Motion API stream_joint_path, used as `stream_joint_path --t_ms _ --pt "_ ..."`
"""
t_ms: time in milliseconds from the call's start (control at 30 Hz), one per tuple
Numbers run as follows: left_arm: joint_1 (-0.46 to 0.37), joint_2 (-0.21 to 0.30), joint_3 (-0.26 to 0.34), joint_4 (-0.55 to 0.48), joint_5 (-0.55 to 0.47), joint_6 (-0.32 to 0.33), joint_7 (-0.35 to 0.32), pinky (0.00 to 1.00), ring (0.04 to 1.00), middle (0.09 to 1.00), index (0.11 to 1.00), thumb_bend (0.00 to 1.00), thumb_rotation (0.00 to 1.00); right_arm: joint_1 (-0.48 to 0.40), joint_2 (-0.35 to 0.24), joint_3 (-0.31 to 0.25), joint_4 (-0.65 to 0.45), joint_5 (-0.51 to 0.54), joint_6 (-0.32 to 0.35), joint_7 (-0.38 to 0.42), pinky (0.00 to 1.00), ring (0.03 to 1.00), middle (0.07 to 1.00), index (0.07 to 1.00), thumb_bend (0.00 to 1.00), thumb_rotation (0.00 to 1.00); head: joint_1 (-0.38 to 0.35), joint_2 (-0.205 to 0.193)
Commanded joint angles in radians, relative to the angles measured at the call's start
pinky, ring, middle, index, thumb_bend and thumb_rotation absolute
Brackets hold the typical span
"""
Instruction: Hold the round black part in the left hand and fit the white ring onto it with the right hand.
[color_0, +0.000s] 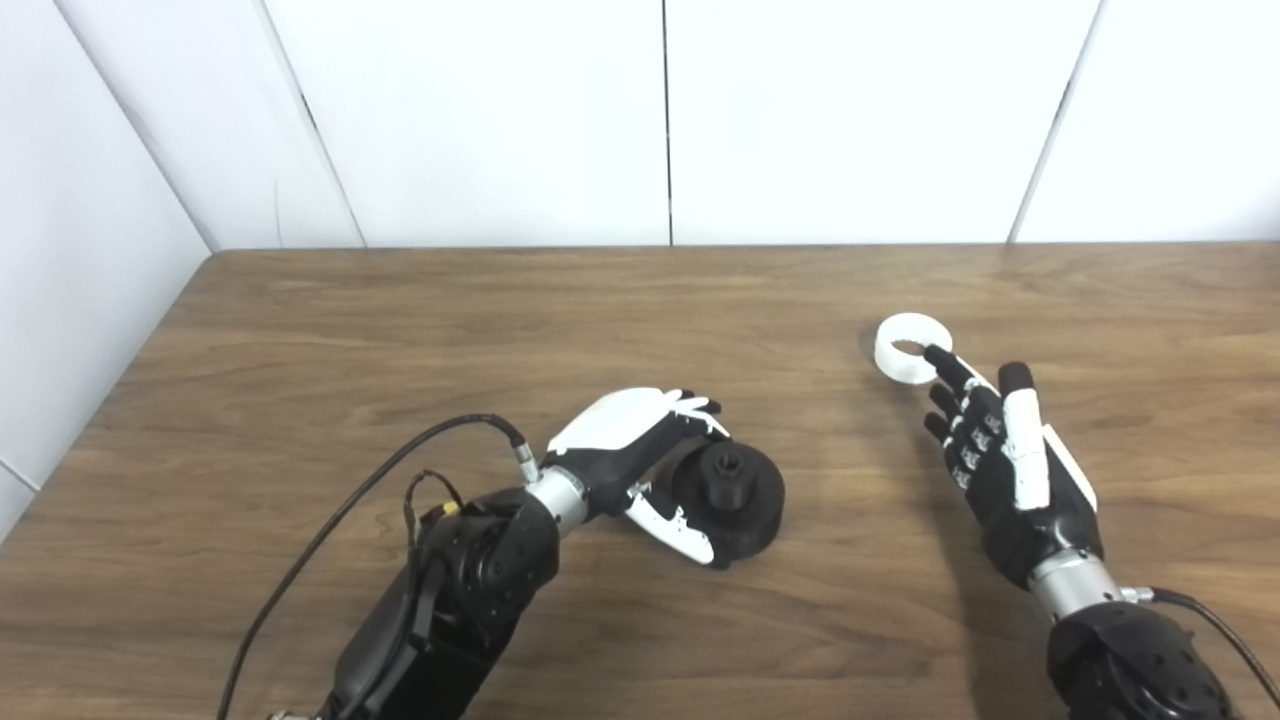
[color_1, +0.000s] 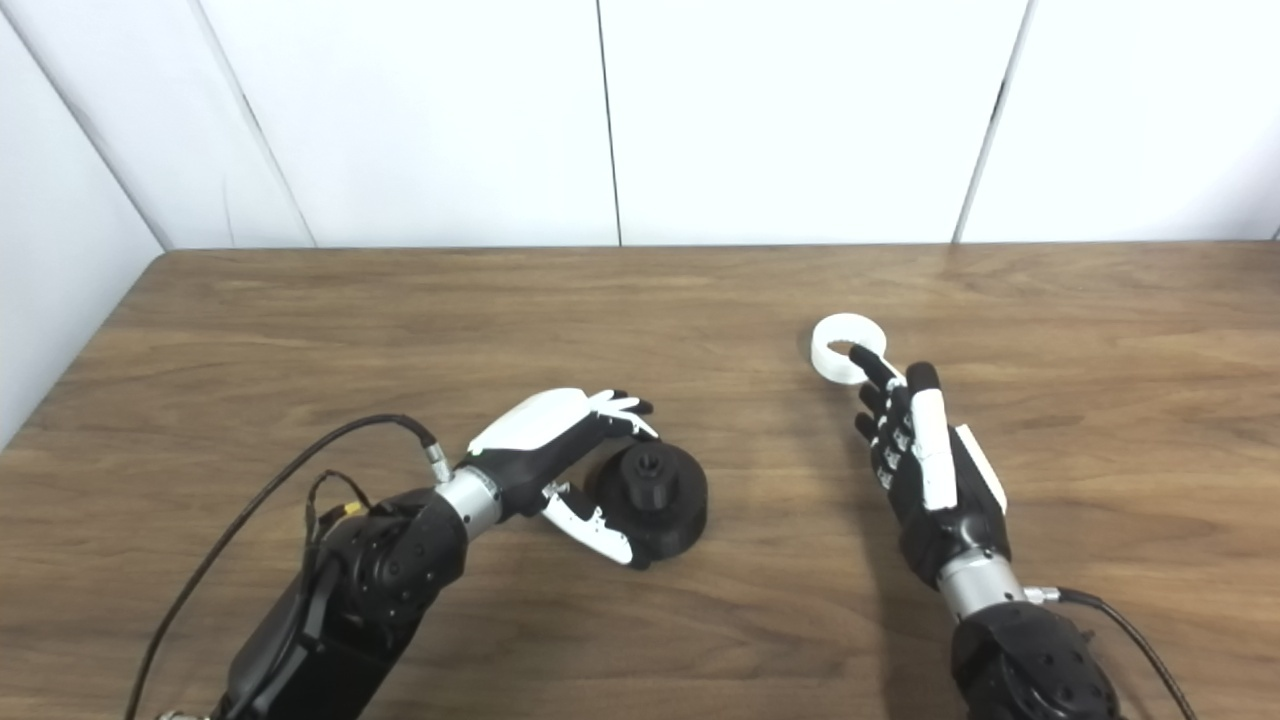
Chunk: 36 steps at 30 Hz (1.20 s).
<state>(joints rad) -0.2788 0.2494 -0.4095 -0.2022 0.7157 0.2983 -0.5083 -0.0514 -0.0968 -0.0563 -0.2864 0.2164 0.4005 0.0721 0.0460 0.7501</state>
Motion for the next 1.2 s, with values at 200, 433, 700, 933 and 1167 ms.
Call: stream_joint_path --t_ms 200,433,700,933,1167 --pt "0.021 -0.001 -0.015 -0.046 0.015 -0.009 0.025 0.95 1.0 0.956 0.686 0.85 0.3 -0.035 -0.012 -0.011 -0.055 0.013 -0.002 0.007 1.0 1.0 0.989 0.898 0.68 1.0 -0.008 0.009" --pt "0.043 0.002 -0.025 -0.051 0.015 -0.019 0.045 0.95 1.0 0.961 0.686 0.85 0.3 -0.041 -0.021 -0.014 -0.061 0.015 0.001 0.008 1.0 1.0 0.986 0.901 0.67 1.0 -0.015 0.01" --pt "0.047 0.003 -0.026 -0.044 0.014 -0.02 0.053 0.97 1.0 0.963 0.685 0.86 0.29 -0.103 -0.06 0.006 -0.067 -0.251 -0.075 -0.112 0.88 0.929 0.917 0.826 0.65 0.7 -0.025 0.008" --pt "0.046 0.006 -0.026 -0.033 0.011 -0.028 0.057 0.97 1.0 0.96 0.688 0.85 0.3 -0.264 -0.235 0.1 -0.018 -0.659 -0.057 -0.15 0.85 0.908 0.881 0.763 0.8 0.31 -0.033 0.007" --pt "0.043 0.009 -0.025 -0.021 0.006 -0.036 0.062 0.97 1.0 0.962 0.687 0.85 0.29 -0.446 -0.342 0.178 0.165 -0.756 -0.047 -0.047 0.94 0.973 0.909 0.737 0.9 0.29 -0.036 0.007"
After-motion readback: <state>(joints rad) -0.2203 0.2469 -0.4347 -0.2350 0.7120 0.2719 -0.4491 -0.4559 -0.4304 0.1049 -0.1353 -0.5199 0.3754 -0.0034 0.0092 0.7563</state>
